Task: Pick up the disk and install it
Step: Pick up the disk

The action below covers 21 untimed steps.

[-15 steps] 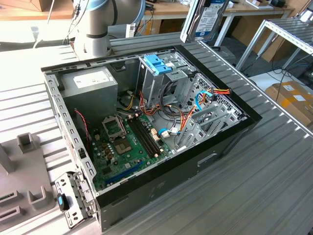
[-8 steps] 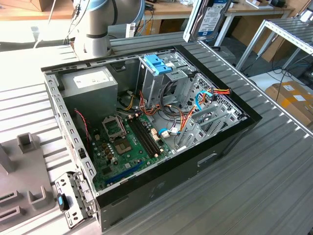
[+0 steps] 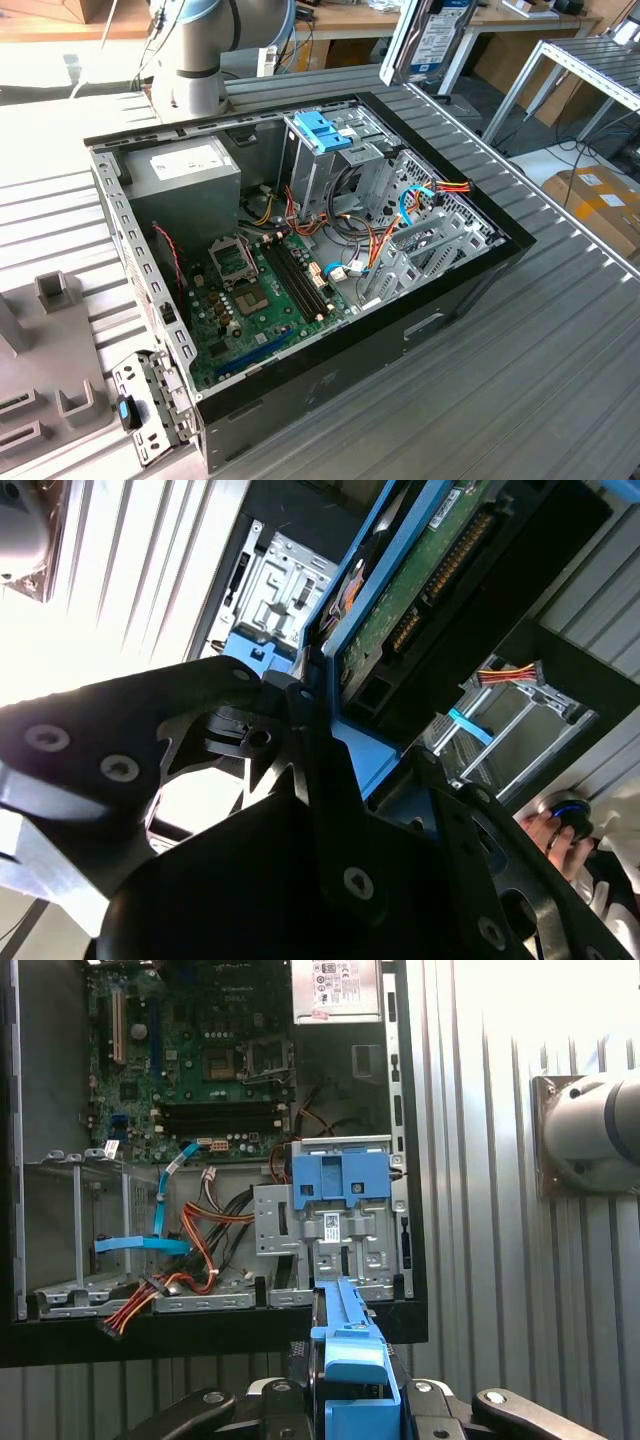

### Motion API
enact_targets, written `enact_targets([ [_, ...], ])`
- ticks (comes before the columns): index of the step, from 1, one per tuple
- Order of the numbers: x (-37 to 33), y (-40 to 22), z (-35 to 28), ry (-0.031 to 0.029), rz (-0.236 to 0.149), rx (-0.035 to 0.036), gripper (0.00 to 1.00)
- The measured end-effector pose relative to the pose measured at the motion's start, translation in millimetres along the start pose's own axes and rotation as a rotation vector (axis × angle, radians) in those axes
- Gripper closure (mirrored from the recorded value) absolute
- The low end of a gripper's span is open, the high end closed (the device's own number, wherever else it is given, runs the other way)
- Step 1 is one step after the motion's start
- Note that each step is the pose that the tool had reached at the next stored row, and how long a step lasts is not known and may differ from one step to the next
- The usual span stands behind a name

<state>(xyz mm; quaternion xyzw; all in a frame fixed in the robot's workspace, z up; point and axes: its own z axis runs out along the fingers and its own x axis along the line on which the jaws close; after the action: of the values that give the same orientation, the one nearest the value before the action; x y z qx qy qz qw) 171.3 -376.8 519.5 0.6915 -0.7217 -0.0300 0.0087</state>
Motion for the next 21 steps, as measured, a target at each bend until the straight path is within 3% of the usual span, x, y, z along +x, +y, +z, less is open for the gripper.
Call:
enact_targets([
  [21,-1.1,-24.9,-1.3,-0.0001,0.000,0.0000,0.63],
])
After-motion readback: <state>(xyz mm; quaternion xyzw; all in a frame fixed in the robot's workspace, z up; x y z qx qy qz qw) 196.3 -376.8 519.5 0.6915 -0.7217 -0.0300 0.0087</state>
